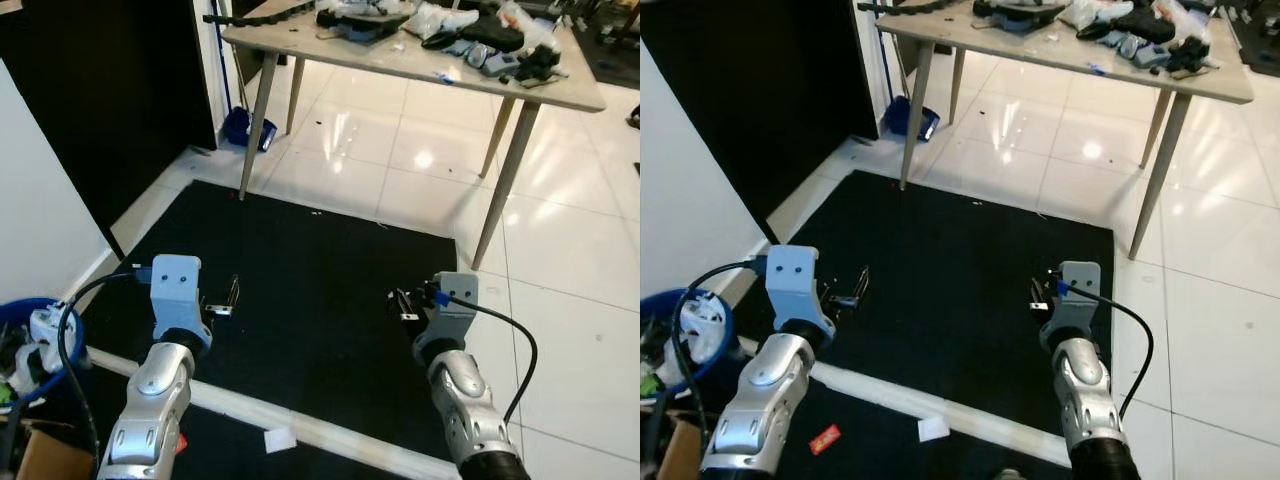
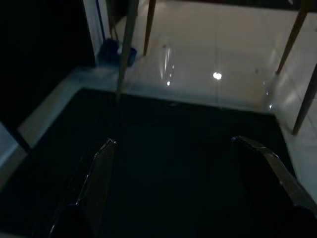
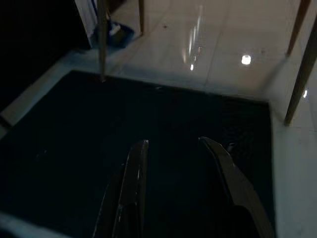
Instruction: Picking trash to rubbish bin
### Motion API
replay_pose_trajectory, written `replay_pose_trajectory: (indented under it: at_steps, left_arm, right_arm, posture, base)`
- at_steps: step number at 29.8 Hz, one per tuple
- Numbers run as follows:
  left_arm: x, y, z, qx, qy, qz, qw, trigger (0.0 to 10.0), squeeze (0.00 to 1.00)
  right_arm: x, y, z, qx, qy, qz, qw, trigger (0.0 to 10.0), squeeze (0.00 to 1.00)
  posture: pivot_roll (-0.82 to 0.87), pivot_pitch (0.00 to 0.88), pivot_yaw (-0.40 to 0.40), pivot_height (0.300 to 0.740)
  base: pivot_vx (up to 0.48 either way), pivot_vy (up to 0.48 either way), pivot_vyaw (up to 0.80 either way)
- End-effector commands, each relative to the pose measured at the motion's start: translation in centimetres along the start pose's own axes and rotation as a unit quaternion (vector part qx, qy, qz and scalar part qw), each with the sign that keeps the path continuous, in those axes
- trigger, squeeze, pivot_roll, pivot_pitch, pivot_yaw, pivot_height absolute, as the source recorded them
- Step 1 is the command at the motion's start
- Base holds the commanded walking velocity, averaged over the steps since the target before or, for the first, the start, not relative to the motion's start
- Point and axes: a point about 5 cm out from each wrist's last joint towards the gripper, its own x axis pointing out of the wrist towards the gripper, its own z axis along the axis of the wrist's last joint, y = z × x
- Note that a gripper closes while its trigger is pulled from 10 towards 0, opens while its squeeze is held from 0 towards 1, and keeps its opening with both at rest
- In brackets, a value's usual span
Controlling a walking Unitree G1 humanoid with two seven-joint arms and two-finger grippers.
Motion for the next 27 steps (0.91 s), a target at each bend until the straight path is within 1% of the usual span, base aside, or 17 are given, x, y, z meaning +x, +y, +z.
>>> replay_pose_trajectory:
  at_steps: [1,12,27]
  left_arm:
    - [-0.42,0.59,-0.8,0.001,0.017,0.011,1.0,10.0,0.0]
    - [-0.29,0.54,-0.77,0.0,0.016,0.01,1.0,10.0,0.0]
    - [-0.25,0.6,-0.74,0.001,0.016,0.011,1.0,10.0,0.0]
  right_arm:
    - [-0.29,0.4,-0.68,0.009,0.011,0.003,1.0,10.0,0.0]
    - [-0.27,0.63,-0.63,0.012,0.011,0.014,1.0,10.0,0.0]
    - [-0.23,0.67,-0.64,0.015,0.011,0.014,1.0,10.0,0.0]
  posture:
    - [0.04,0.123,-0.013,0.74]
    - [0.04,0.121,-0.016,0.74]
    - [0.04,0.125,-0.018,0.74]
  base:
    - [0.27,0.0,0.0]
    - [0.27,0.0,0.0]
    - [0.273,0.0,0.0]
